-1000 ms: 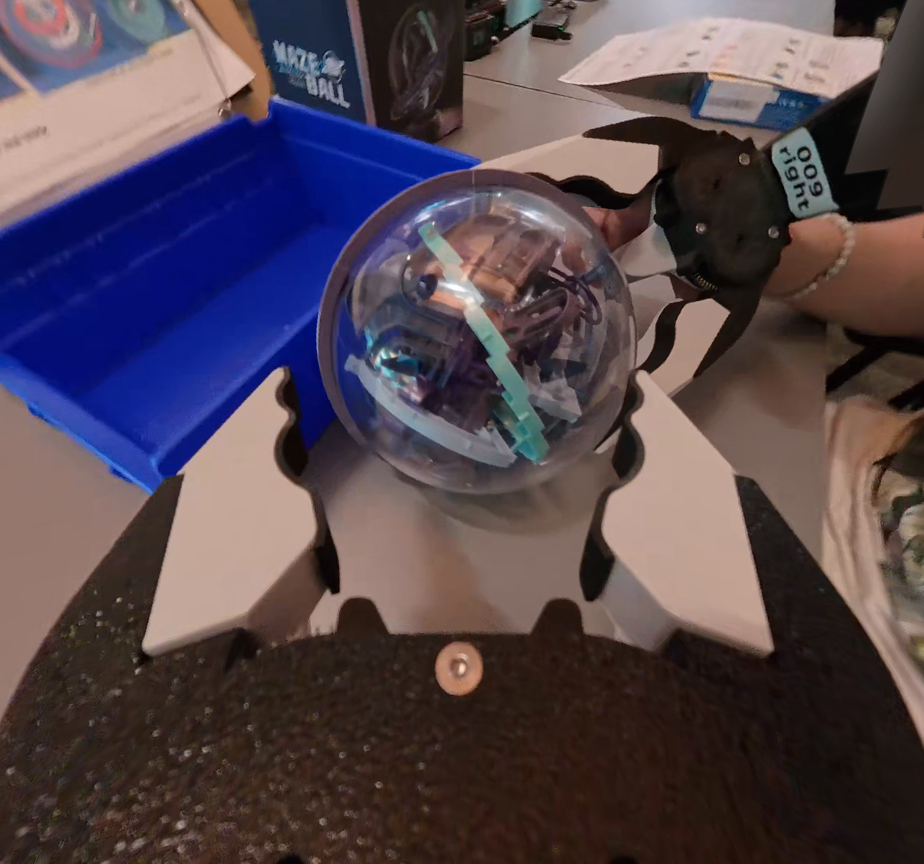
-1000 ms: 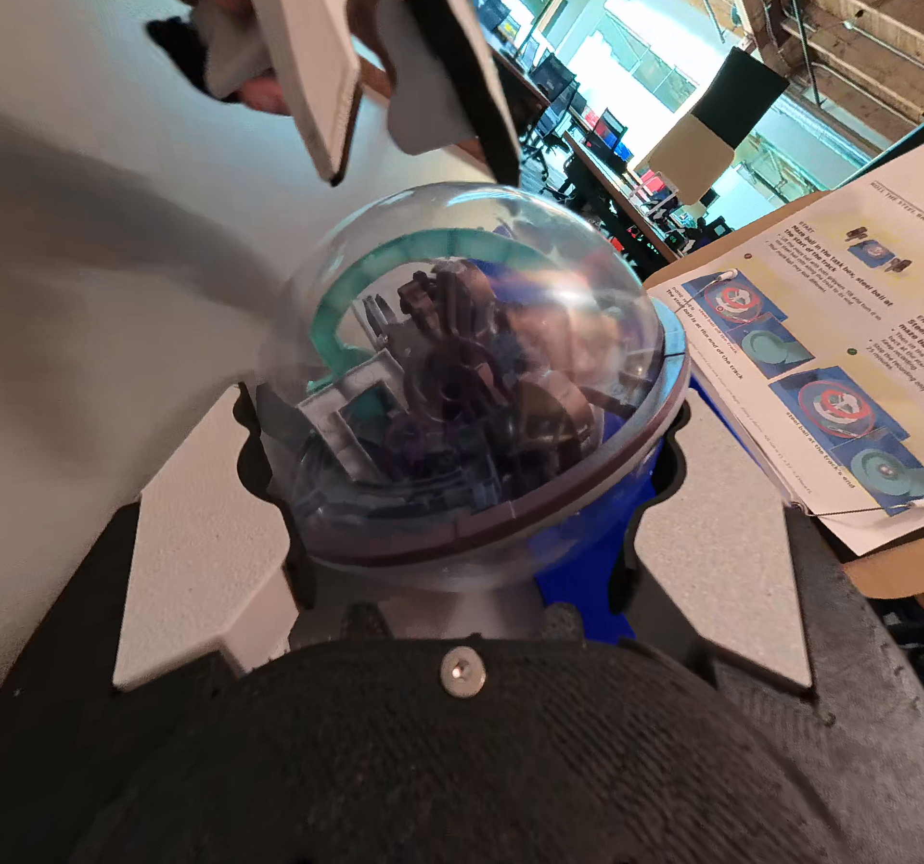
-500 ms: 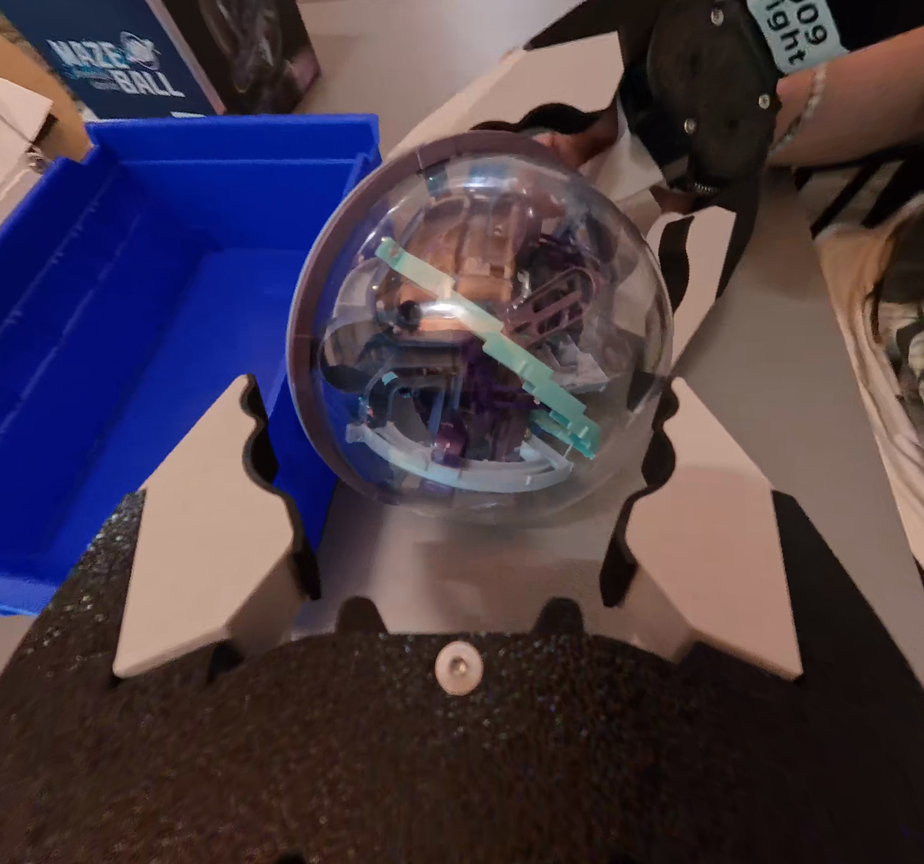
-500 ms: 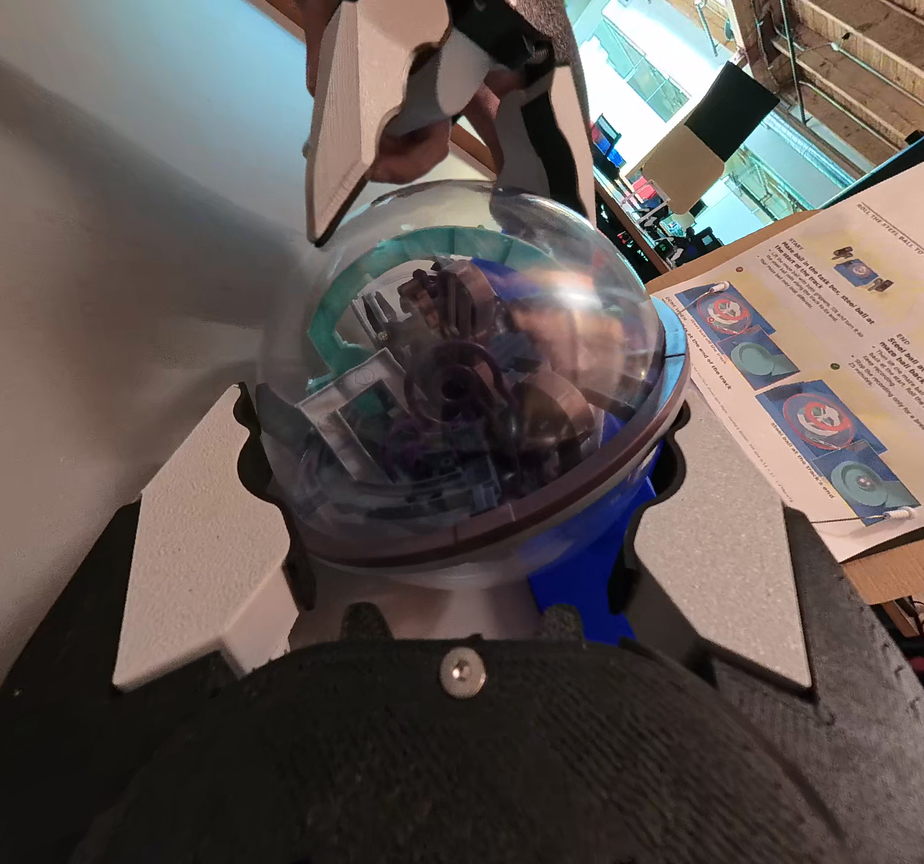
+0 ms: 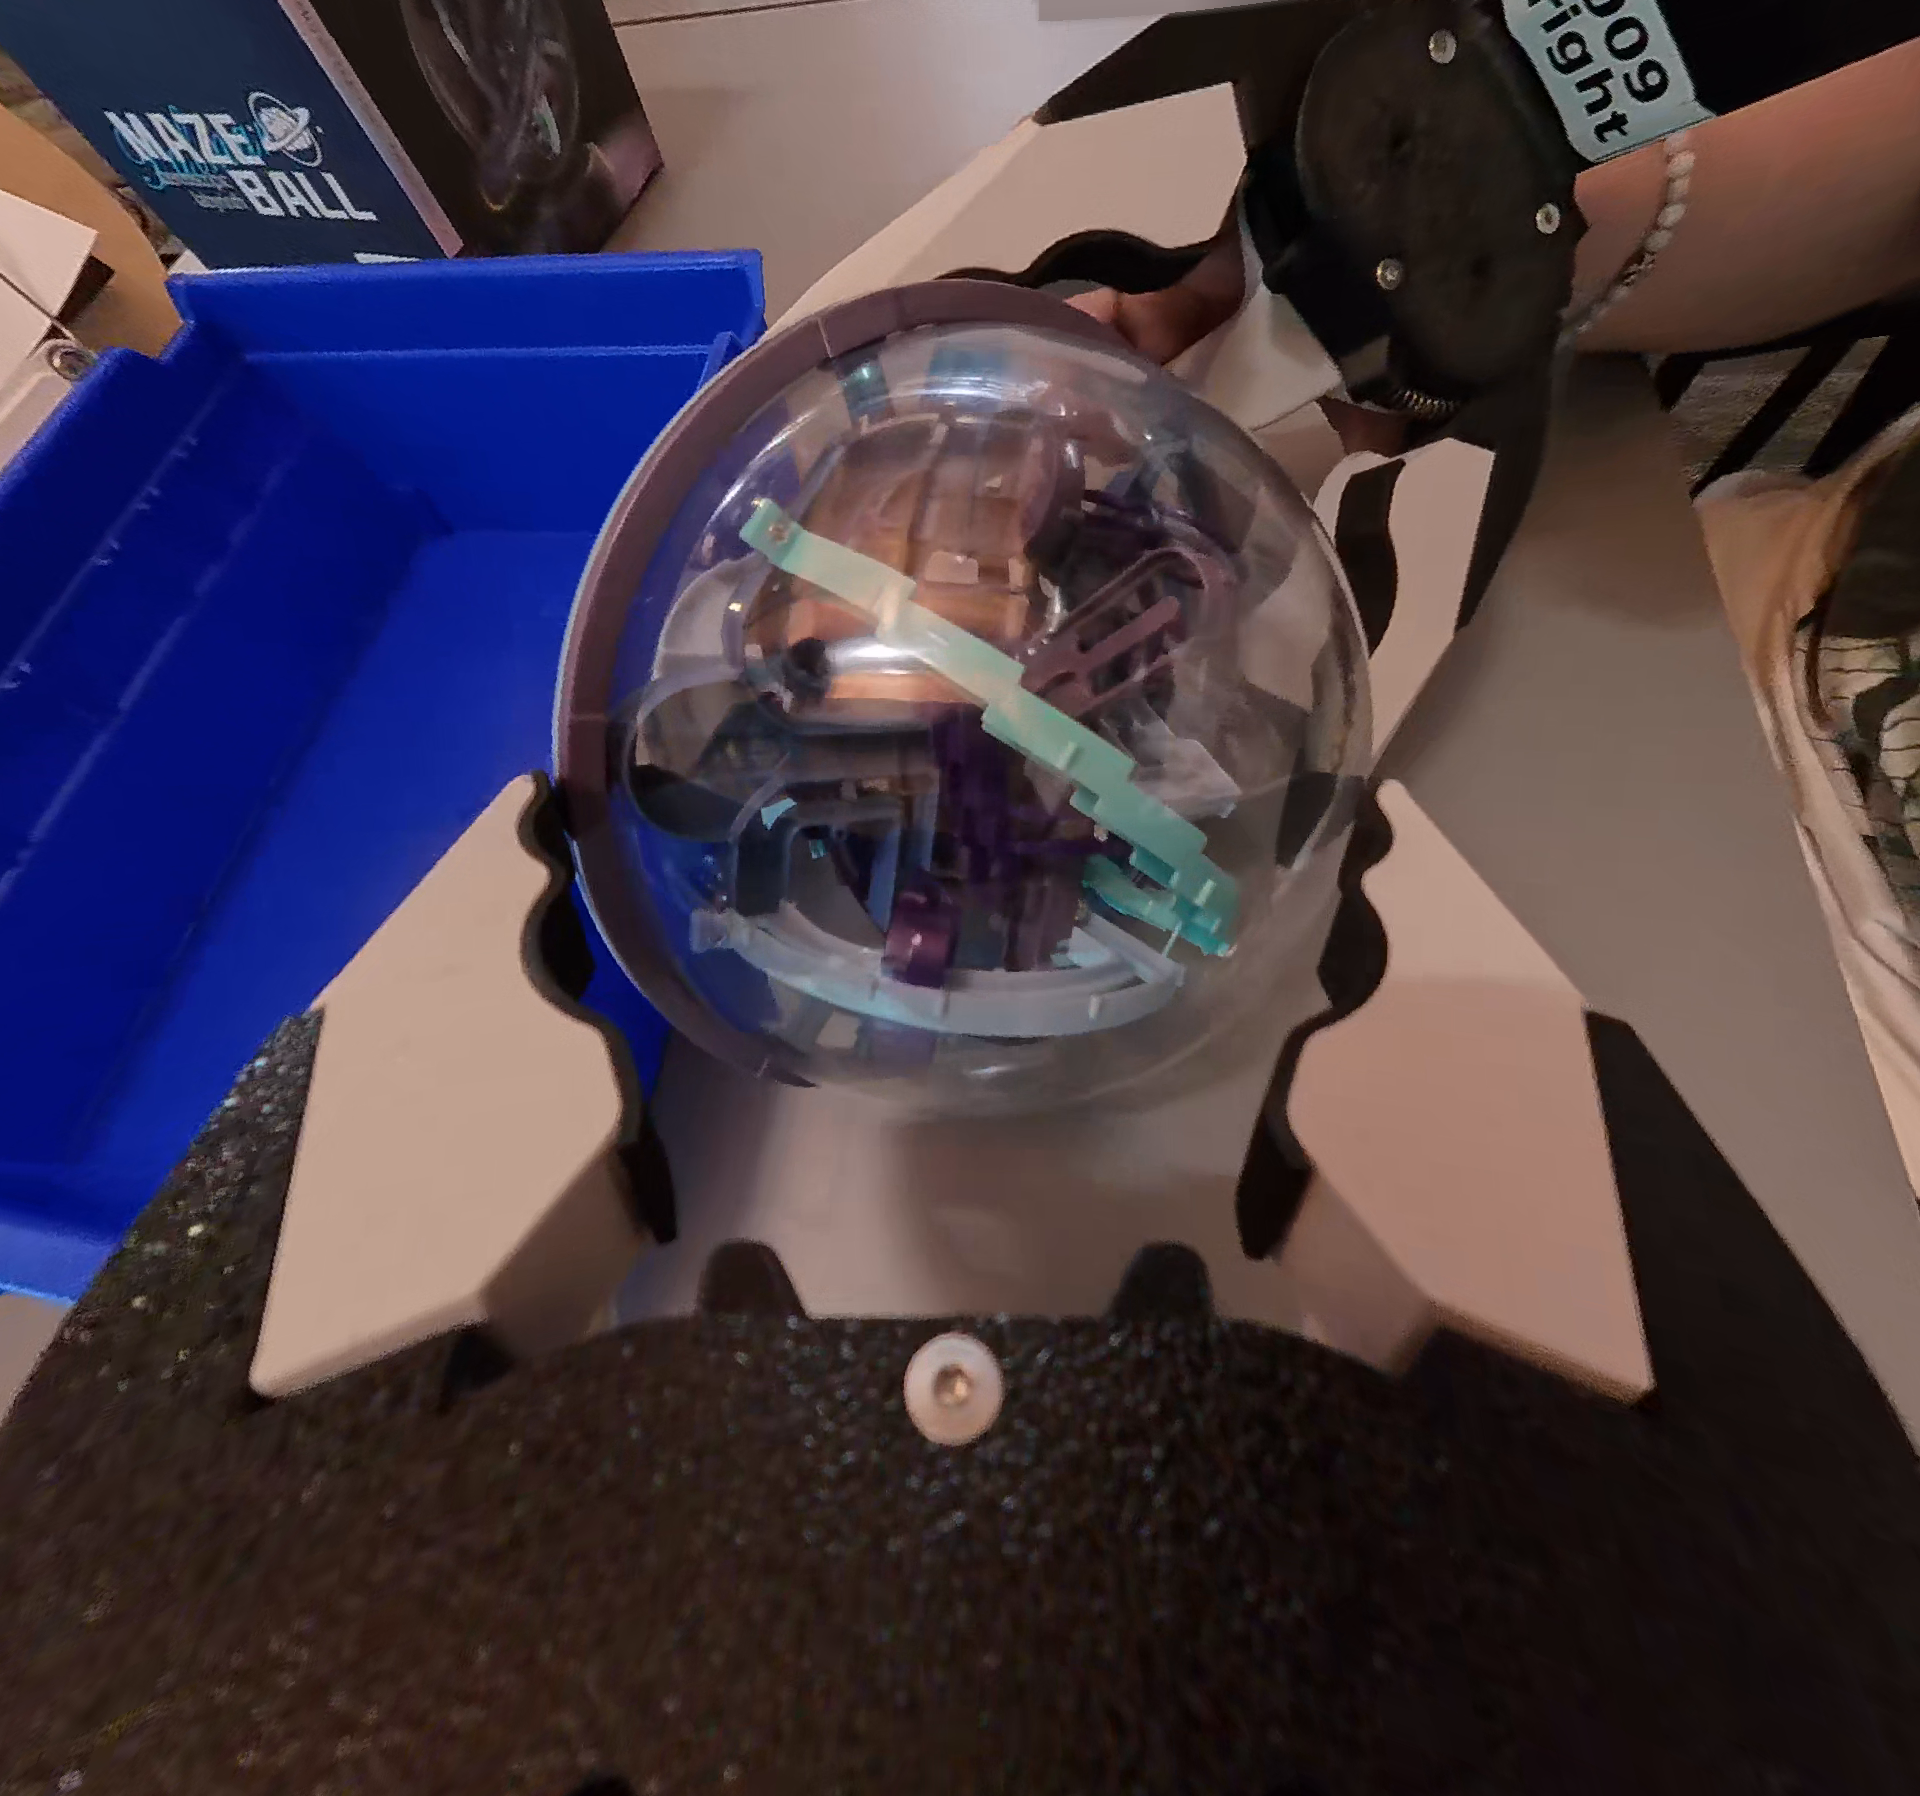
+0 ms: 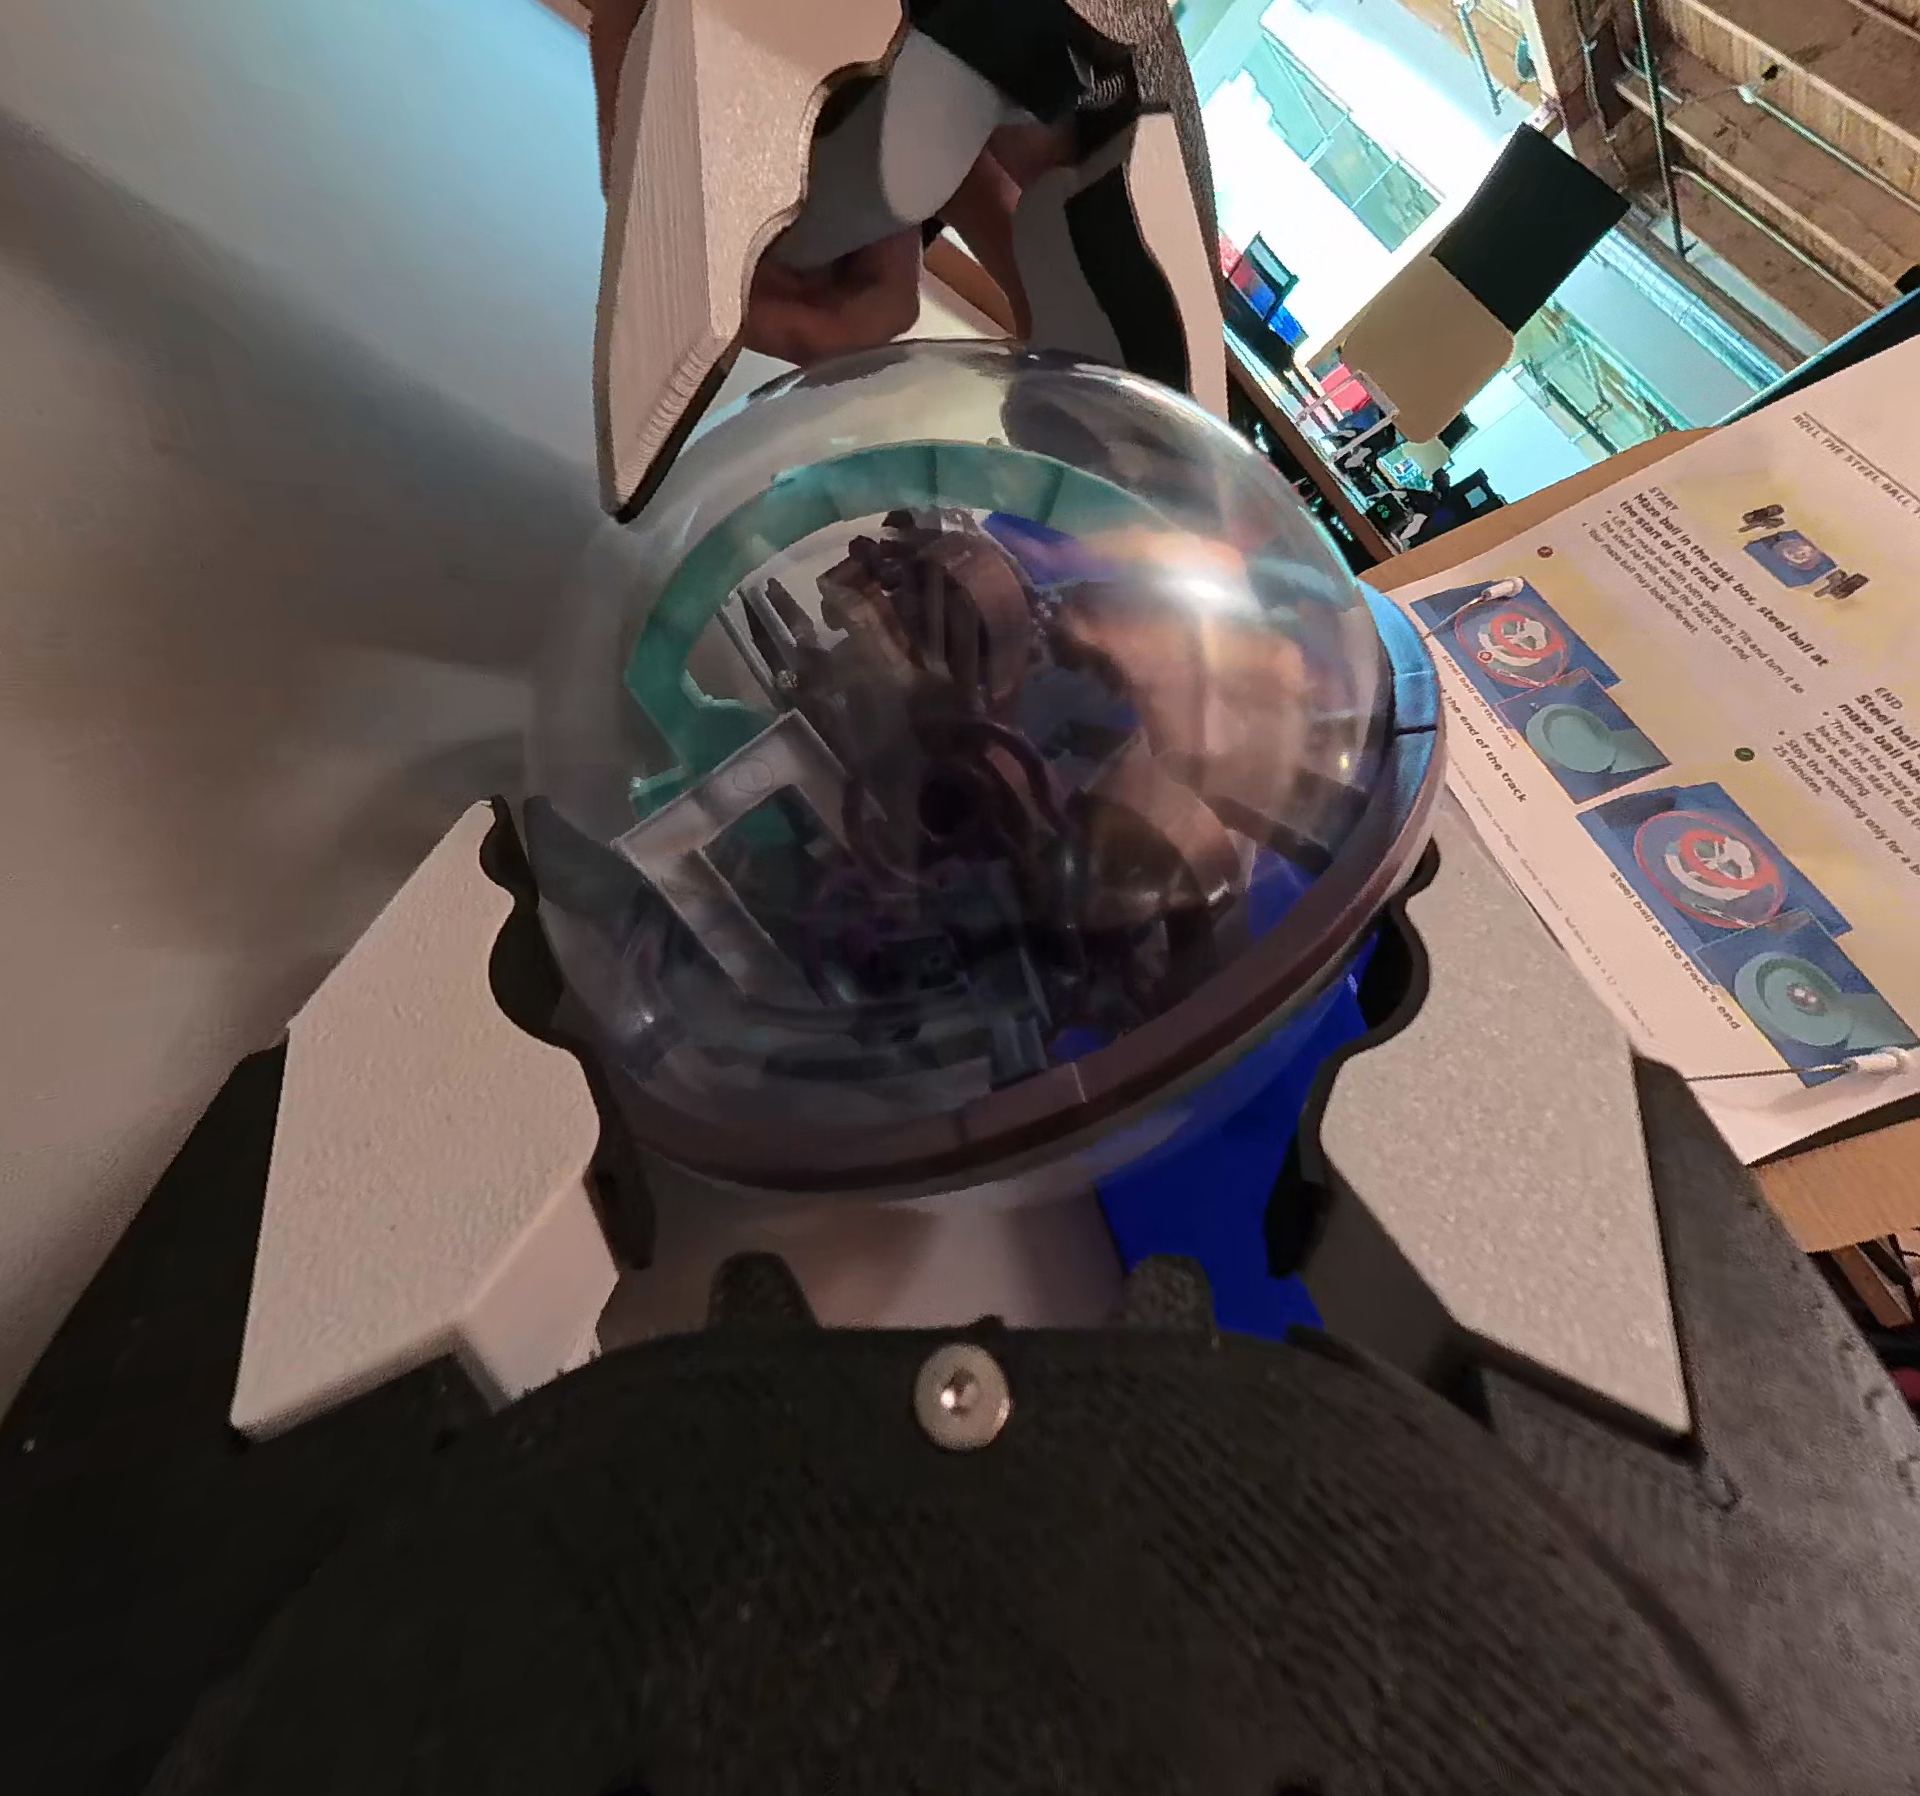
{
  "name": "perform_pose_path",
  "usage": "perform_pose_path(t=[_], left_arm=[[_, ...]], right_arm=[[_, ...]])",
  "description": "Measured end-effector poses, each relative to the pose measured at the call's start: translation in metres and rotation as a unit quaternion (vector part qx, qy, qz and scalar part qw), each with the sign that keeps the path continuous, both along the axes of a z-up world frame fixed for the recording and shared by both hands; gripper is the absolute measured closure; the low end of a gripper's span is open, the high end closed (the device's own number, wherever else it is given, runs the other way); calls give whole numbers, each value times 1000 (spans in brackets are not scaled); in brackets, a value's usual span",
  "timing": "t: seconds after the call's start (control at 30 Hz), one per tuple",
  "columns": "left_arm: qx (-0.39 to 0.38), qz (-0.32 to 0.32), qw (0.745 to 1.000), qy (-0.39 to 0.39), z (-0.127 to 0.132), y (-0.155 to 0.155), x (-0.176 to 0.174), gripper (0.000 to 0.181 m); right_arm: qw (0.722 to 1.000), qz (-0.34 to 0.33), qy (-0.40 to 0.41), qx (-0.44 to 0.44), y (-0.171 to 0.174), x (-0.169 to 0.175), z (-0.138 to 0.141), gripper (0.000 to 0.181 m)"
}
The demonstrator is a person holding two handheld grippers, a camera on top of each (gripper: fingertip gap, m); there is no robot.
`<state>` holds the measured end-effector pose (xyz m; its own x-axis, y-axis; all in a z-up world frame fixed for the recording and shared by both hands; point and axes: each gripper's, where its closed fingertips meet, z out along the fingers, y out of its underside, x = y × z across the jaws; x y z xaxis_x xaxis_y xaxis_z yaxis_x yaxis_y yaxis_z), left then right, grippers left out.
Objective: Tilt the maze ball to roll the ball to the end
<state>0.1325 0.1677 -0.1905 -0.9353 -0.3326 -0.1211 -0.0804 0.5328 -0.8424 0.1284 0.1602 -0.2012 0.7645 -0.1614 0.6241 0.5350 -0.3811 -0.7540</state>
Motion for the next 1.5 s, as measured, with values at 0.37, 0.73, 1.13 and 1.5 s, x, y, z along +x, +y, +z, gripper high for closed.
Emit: perform_pose_path(t=[0.37, 0.73, 1.13, 1.5], left_arm=[[6, 23, 1000, -15, -2, 3, -3, 41], [-23, 36, 998, -37, -1, 2, -4, 41], [0, 41, 998, -39, -5, 8, -8, 40], [-2, -10, 1000, 16, -12, 12, -2, 32]], right_arm=[[998, -3, 48, 36, -2, -3, 1, 27], [995, 5, 89, 53, -8, -1, 2, 31], [999, 12, 49, 17, 2, -1, -2, 24], [1000, 3, 10, -26, 1, 1, -10, 28]])
